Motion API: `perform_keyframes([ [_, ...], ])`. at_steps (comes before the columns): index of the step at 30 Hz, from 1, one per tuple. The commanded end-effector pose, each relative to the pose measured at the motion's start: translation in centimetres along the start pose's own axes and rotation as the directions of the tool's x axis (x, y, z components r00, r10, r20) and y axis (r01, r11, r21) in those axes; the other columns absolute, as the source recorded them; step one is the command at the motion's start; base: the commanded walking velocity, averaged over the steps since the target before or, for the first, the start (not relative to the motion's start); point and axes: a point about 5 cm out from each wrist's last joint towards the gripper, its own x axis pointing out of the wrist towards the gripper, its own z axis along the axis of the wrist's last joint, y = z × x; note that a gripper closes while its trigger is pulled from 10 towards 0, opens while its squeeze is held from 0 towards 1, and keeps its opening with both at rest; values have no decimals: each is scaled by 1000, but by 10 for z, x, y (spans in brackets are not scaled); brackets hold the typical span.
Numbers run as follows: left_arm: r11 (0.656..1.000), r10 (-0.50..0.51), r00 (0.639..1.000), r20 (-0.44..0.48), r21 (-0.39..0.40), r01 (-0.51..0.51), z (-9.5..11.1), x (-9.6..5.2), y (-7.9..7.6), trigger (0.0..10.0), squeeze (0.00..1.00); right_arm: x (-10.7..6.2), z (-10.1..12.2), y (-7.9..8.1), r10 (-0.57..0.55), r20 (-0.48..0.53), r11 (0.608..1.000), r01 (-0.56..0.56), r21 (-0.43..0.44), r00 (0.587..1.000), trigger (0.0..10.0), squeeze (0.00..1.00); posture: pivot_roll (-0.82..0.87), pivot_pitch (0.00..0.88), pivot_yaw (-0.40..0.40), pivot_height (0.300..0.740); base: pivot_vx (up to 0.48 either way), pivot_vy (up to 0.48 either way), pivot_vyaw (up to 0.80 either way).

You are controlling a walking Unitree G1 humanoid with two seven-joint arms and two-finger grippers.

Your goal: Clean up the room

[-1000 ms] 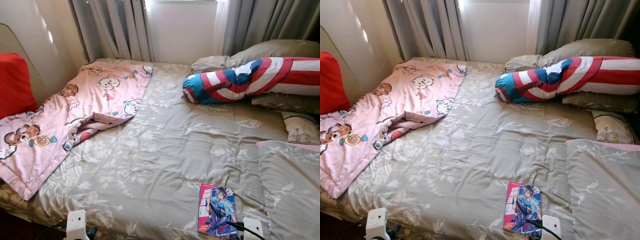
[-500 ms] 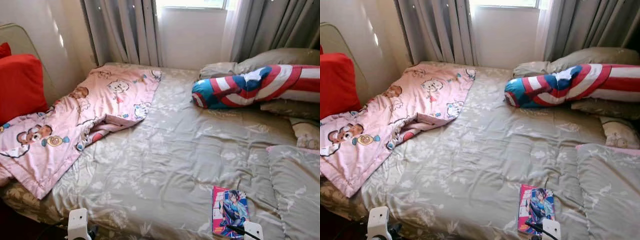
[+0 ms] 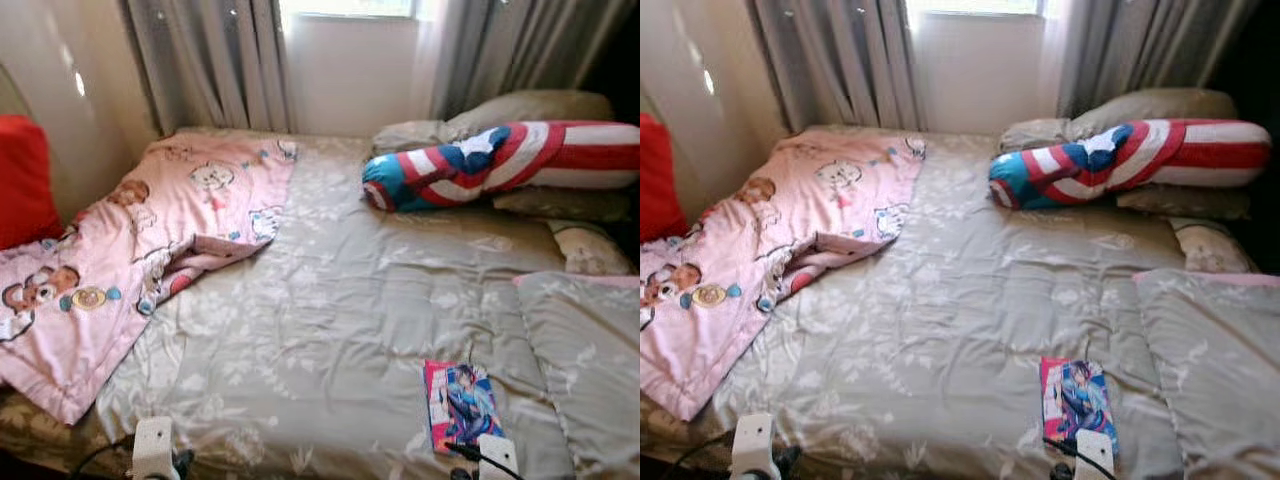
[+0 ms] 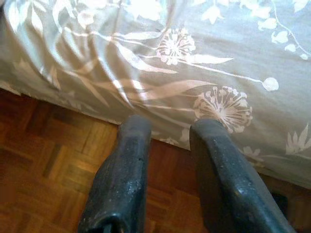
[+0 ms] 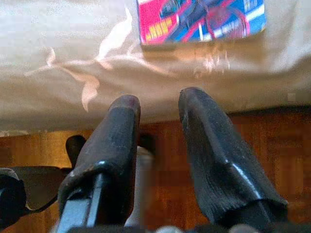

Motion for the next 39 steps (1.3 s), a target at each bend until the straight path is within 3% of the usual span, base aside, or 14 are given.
perform_keyframes([
  [1, 1000, -5, 1000, -5, 8, 5, -2, 0, -1, 10000, 0, -1, -3, -3, -14, -9, 1000, 14, 15, 1000, 10000, 0, 20, 0, 16, 740, 0, 345, 0],
  [31, 1000, 8, 1000, -1, 2, -8, -1, -1, 4, 10000, 0, 0, -2, -1, -1, -9, 1000, 1, 3, 1000, 10000, 0, 36, 0, 13, 740, 0, 480, 0],
  [39, 1000, 11, 1000, -2, -2, -11, -2, -1, 4, 10000, 0, 0, -2, 0, 4, 0, 999, -4, 40, 1000, 10000, 0, 36, 0, 13, 740, 0, 480, 519],
])
